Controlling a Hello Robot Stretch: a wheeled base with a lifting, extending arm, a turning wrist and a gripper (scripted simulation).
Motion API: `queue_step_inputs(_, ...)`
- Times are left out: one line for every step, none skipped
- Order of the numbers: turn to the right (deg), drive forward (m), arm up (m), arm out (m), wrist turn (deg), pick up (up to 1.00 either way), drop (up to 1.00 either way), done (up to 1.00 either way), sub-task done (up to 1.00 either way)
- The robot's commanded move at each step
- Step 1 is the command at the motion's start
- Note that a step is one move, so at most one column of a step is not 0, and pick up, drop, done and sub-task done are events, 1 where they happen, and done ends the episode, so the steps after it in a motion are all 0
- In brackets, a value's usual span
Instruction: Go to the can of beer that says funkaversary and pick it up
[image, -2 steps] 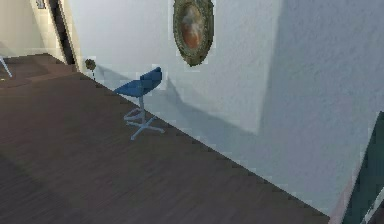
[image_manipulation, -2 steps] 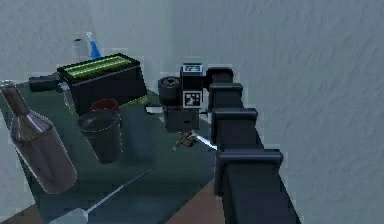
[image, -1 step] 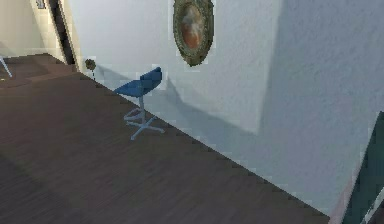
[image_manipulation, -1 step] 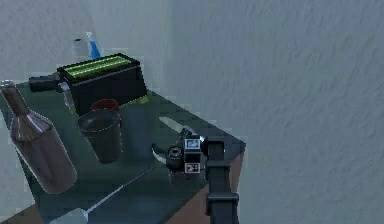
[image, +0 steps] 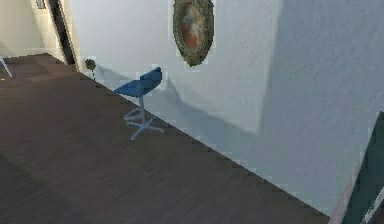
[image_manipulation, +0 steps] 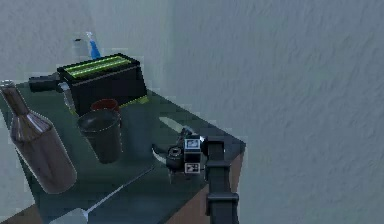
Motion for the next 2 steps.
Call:
queue_step_inputs(0.0,0.00,0.10,0.00,0.0,0.00,0.00,0.00,0.00)
queue_step_inputs(0.0,0.00,0.00,0.00,0.0,0.00,0.00,1.00,0.00)
